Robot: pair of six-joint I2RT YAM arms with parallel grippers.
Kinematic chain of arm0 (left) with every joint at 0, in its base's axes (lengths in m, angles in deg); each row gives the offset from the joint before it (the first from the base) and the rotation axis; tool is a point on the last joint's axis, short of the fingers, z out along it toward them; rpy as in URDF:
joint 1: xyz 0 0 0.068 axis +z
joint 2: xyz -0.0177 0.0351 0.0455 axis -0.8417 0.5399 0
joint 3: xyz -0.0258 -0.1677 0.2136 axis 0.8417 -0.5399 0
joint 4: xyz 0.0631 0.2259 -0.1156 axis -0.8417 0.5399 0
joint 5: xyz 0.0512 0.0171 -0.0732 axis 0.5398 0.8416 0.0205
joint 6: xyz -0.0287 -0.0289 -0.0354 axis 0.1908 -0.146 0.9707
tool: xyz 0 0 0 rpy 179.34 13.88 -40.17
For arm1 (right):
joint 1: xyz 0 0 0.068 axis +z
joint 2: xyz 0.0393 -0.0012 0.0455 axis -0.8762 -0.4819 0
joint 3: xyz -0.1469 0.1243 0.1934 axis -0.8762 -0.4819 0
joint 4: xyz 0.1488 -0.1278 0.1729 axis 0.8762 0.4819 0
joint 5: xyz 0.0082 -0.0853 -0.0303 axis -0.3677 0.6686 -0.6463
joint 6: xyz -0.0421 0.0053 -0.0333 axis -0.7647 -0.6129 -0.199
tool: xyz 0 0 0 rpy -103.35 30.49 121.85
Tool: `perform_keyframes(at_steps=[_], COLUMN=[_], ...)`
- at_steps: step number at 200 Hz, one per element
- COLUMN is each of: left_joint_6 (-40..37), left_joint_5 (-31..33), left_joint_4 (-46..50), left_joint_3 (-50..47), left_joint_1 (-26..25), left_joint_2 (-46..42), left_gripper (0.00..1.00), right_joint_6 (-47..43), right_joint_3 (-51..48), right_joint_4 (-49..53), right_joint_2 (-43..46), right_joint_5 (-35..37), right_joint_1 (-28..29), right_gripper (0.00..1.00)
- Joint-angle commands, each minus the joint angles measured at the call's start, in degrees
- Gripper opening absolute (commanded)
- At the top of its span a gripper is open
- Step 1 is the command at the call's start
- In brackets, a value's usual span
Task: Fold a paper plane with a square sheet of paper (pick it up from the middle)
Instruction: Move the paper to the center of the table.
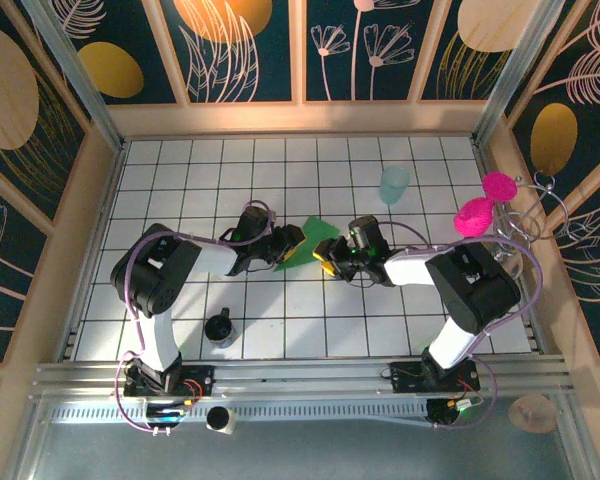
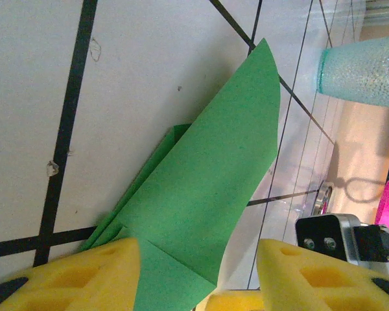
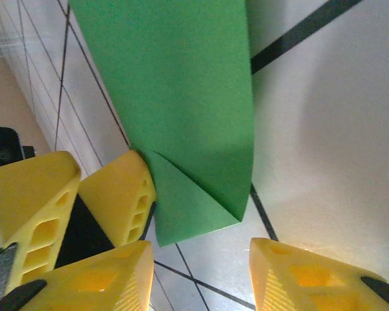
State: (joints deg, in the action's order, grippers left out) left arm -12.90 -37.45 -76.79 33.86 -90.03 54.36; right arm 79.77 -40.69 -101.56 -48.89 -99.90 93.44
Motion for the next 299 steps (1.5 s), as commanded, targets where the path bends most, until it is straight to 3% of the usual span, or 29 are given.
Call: perform_keyframes(at_steps=[1,131,211,266,299], left_joint_6=[-0.1,-0.1,-0.5,-0.4,-0.5], left_joint_5=[0.1,0.1,0.7,0.9,0.7], left_joint_4=[4.5,4.2,5.1,5.4,5.4], left_joint_3=[0.1,-0.3,0.1,0.3,0.4], left_joint_1=[-0.5,-0.5,-0.4,-0.4,-0.4], left_joint_2=[2.2,1.9,1.9,1.6,1.5], left_gripper=[0.52,0.55,0.55,0.56,0.57], right_joint_6=[1.1,1.7,2.3,2.3,1.9], right_joint_3=[1.1,-0.9,0.4,1.4,2.1], right_joint_4=[-2.5,-12.6,0.5,1.5,1.2], right_joint_2=[-1.4,-2.6,-1.1,-2.8,-3.6], right_joint_5=[-1.0,0.8,4.0,4.3,4.6], right_joint_1=[0.1,-0.6,0.1,0.1,-0.1], right_gripper=[0.43,0.29,0.33,0.32,0.26])
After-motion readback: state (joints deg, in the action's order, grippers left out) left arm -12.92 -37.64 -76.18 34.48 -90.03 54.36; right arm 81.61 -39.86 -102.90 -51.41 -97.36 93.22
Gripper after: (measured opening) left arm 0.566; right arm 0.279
